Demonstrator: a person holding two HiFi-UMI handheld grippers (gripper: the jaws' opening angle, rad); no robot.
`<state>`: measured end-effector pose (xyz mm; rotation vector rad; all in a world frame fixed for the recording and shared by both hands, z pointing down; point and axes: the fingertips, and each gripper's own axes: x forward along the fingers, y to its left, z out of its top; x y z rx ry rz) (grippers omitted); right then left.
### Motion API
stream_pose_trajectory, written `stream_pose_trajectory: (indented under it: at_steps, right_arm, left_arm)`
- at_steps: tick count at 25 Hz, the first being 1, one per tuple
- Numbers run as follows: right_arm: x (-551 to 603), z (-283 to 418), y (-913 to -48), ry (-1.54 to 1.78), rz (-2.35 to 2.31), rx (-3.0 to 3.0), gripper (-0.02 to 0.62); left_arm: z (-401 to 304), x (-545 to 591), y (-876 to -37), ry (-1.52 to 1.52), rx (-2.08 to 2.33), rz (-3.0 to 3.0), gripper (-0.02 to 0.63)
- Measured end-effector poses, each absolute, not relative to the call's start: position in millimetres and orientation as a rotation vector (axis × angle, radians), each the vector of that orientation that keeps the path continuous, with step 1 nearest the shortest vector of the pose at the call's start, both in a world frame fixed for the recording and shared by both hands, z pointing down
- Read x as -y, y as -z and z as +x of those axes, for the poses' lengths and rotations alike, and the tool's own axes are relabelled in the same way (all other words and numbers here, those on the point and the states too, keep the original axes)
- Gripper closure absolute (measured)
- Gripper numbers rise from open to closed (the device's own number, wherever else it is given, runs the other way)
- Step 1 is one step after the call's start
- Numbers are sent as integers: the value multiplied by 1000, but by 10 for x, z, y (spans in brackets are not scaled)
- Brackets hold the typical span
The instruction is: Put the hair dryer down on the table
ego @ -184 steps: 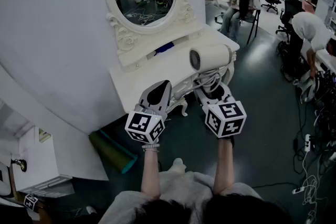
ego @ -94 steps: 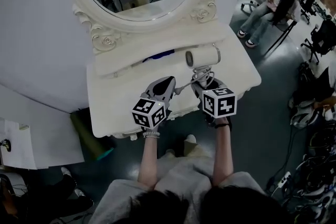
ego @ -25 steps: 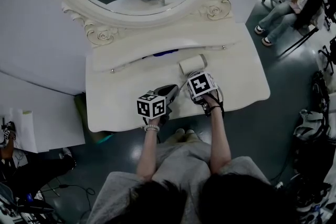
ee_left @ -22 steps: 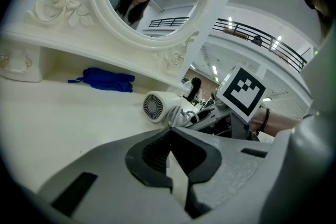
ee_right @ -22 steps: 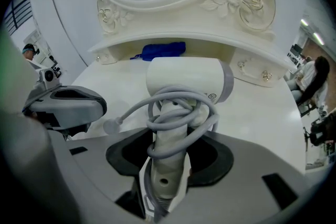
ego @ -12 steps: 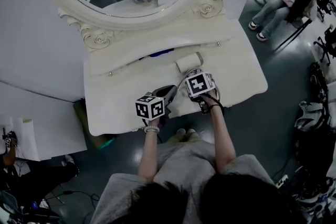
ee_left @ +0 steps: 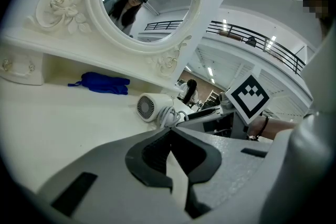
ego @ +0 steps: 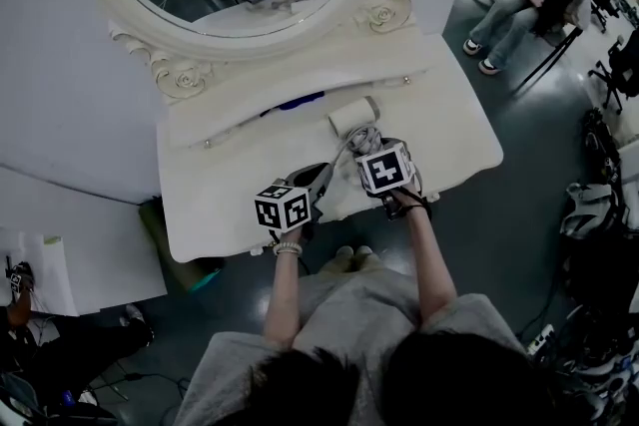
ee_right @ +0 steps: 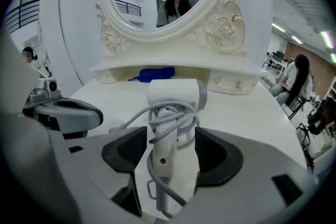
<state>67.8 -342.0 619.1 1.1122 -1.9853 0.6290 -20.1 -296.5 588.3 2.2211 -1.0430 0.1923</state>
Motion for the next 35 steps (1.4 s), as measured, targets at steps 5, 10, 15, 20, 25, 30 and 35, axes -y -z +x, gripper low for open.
stream_pose_trajectory:
  at_steps: [5,10,15,20,25,30,35]
  right_arm:
    - [3350,703,-5906,-609,1191,2080,333]
    - [3258,640,-5618,-624,1219,2198,336]
    - [3152,539,-5319,-631,1225,2317,407]
    - [3025,485,-5121,-619,1232,2403,499]
    - [2917,486,-4925,-592,1240,2487,577]
    - [2803,451,-4703,-552,1213,2583,592]
    - [2695,418,-4505,-470,1155,2688,594]
  left_arm:
    - [-193,2906,-5784,-202,1079,2263,601]
    - [-171,2871,-5612,-186,1133,2322,601]
    - [-126,2803,-5412,-164,1158,2377,601]
    - [-115,2718,-5175,-118,1197,2436,601]
    - [-98,2672,-4911,-61,1240,2502,601]
    - [-52,2573,-4713,-19,1257,2555,601]
    - [39,2443,-4594,16,1256,2603,601]
